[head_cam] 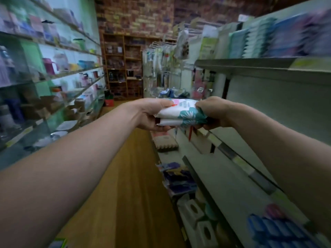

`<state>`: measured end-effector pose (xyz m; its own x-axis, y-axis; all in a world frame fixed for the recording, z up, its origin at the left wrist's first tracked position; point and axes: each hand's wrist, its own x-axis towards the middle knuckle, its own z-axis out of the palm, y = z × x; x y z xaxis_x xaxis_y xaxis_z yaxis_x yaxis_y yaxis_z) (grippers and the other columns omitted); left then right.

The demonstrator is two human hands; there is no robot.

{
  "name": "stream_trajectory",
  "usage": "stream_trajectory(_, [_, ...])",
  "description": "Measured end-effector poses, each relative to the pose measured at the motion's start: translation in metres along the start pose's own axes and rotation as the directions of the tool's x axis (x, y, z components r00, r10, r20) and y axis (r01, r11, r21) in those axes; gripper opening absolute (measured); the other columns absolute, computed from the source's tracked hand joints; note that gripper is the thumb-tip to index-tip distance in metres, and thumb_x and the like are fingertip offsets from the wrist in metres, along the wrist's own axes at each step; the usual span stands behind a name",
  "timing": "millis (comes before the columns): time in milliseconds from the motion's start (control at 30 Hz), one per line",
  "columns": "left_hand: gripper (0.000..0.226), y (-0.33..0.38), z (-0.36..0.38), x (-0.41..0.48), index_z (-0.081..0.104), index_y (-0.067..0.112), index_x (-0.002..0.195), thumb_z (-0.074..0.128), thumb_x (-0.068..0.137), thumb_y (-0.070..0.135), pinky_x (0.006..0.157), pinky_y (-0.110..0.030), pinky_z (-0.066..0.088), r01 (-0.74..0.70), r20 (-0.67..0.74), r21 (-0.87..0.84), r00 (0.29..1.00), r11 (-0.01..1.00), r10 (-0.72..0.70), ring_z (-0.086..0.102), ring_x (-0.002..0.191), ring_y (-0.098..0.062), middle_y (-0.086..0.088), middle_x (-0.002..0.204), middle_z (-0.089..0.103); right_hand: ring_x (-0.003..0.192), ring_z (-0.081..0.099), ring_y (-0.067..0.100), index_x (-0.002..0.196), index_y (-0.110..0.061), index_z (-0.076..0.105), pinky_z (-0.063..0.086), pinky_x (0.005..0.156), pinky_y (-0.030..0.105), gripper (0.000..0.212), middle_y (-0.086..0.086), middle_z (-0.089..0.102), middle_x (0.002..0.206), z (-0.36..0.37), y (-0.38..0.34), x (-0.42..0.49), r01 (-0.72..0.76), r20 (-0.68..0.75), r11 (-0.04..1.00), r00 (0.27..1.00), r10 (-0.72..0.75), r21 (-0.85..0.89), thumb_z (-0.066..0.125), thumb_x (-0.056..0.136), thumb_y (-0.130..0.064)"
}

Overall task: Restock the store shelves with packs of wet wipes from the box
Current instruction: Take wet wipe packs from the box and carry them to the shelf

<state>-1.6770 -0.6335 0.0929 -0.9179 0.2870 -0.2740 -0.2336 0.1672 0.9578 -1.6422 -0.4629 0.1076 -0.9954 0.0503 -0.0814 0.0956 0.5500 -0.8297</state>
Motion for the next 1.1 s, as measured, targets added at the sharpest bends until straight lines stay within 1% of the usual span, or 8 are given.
stream_trajectory(167, [0.025,0.049,0.068,0.016,0.055,0.012,0.110,0.050,0.099,0.033,0.047,-0.022,0.054,-0.044,0.150,0.013,0.988,0.999,0.041,0.065,0.060,-0.016,-0.008,0.084,0.065,0.053,0.056,0.013,0.089,-0.010,0.056,0.038,0.043,0.021,0.025,0.008,0.062,0.071,-0.074,0.007,-0.017,0.001,-0.189,0.999,0.982,-0.009,-0.040,0.036,0.100,-0.020])
stream_trajectory(300, [0.033,0.086,0.111,0.029,0.057,0.013,0.115,0.047,0.099,0.040,0.062,-0.029,0.051,-0.093,0.216,0.091,0.974,0.991,0.072,0.062,0.073,-0.018,-0.009,0.092,0.065,0.050,0.045,0.013,0.103,-0.004,0.059,0.031,0.041,0.022,0.030,0.008,0.056,0.069,-0.124,0.015,-0.021,-0.013,-0.373,0.996,0.928,-0.019,-0.083,0.033,0.100,-0.020])
stream_trajectory(467, [0.034,0.126,0.152,0.040,0.058,0.014,0.106,0.047,0.098,0.045,0.051,-0.024,0.047,-0.216,0.256,0.173,0.952,0.961,0.168,0.058,0.061,-0.016,-0.006,0.078,0.063,0.041,0.041,0.011,0.109,0.000,0.061,0.030,0.036,0.014,0.035,0.011,0.065,0.070,-0.175,0.017,-0.028,-0.037,-0.476,0.991,0.879,-0.030,-0.130,0.031,0.097,-0.015])
stream_trajectory(567, [0.032,0.147,0.169,0.047,0.057,0.014,0.098,0.049,0.097,0.045,0.054,-0.024,0.046,-0.271,0.289,0.187,0.934,0.944,0.210,0.058,0.062,-0.015,-0.006,0.077,0.062,0.040,0.042,0.010,0.111,-0.001,0.060,0.031,0.035,0.014,0.035,0.010,0.066,0.069,-0.198,0.015,-0.030,-0.061,-0.534,0.986,0.845,-0.032,-0.155,0.031,0.099,-0.016])
stream_trajectory(767, [0.031,0.187,0.202,0.067,0.057,0.016,0.096,0.051,0.096,0.046,0.052,-0.022,0.043,-0.376,0.395,0.198,0.876,0.905,0.277,0.056,0.060,-0.014,-0.004,0.075,0.062,0.025,0.041,0.009,0.105,0.002,0.060,0.030,0.031,0.012,0.037,0.005,0.062,0.046,-0.235,0.005,-0.035,-0.169,-0.685,0.973,0.728,0.015,-0.157,0.032,0.103,-0.023])
stream_trajectory(933, [0.036,0.220,0.232,0.081,0.058,0.014,0.096,0.054,0.093,0.049,0.054,-0.024,0.045,-0.446,0.483,0.214,0.822,0.869,0.303,0.058,0.055,-0.014,-0.004,0.071,0.064,0.034,0.047,0.010,0.108,0.006,0.060,0.031,0.031,0.015,0.038,0.013,0.065,0.066,-0.268,-0.004,-0.039,-0.252,-0.758,0.950,0.652,0.027,-0.183,0.034,0.104,-0.021])
stream_trajectory(1033, [0.037,0.235,0.251,0.085,0.060,0.013,0.101,0.053,0.094,0.049,0.050,-0.023,0.045,-0.487,0.568,0.227,0.769,0.843,0.292,0.058,0.057,-0.014,-0.005,0.074,0.064,0.043,0.048,0.013,0.103,0.006,0.062,0.034,0.038,0.022,0.034,0.013,0.068,0.068,-0.284,-0.002,-0.047,-0.337,-0.812,0.919,0.582,0.033,-0.204,0.041,0.103,-0.020])
stream_trajectory(1100, [0.037,0.241,0.264,0.085,0.059,0.012,0.100,0.050,0.096,0.048,0.050,-0.023,0.044,-0.531,0.623,0.233,0.725,0.815,0.294,0.058,0.056,-0.014,-0.005,0.069,0.063,0.036,0.047,0.012,0.099,0.007,0.063,0.035,0.036,0.021,0.033,0.011,0.066,0.059,-0.291,0.000,-0.054,-0.370,-0.844,0.910,0.535,0.044,-0.187,0.044,0.102,-0.020])
